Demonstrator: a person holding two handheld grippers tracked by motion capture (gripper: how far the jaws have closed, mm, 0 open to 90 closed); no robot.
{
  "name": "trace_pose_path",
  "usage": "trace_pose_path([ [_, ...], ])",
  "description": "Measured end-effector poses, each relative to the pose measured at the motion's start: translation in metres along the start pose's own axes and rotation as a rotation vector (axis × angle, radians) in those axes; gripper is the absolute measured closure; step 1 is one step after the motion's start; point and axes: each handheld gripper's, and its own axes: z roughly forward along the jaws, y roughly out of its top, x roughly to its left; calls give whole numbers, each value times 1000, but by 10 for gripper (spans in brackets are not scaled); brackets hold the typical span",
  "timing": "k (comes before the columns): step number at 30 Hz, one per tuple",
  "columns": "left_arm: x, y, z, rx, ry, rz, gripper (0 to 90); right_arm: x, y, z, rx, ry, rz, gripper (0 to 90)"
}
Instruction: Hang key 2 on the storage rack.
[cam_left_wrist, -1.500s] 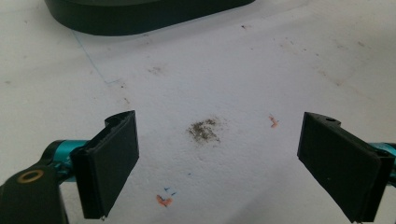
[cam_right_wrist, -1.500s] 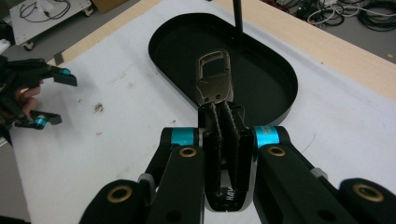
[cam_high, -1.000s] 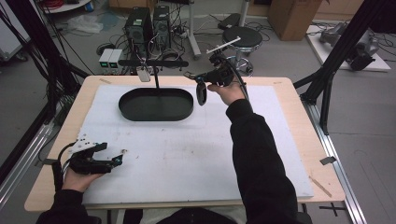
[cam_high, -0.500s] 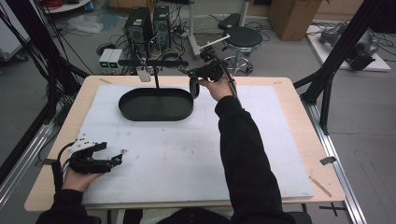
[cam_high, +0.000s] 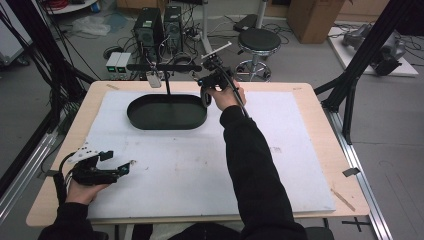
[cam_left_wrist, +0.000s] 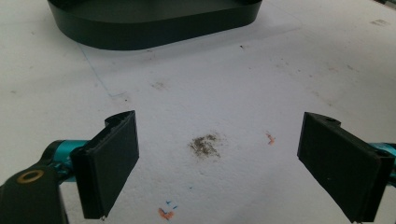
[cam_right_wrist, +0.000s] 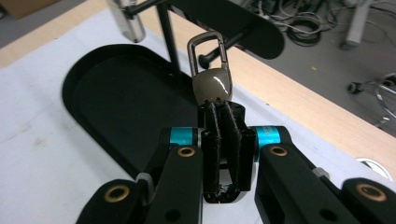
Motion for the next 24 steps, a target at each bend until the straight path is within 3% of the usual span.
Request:
trace_pose_path([
  [4, 0, 0, 0, 1, 1, 0, 130, -3, 0, 4, -15, -42, 34, 855],
  [9, 0, 1, -1, -11, 2, 0, 130, -6, -1, 13, -20, -33, 44, 853],
  [12, 0, 1, -1, -15, 3, -2, 130, -11, -1, 16, -39, -12, 82, 852],
  [18, 1, 1, -1, -20, 7, -3, 130, -20, -4, 22, -56, 20, 115, 843],
  [24, 0, 3, -4, -60, 34, 10, 130, -24, -5, 24, -55, 16, 104, 771],
])
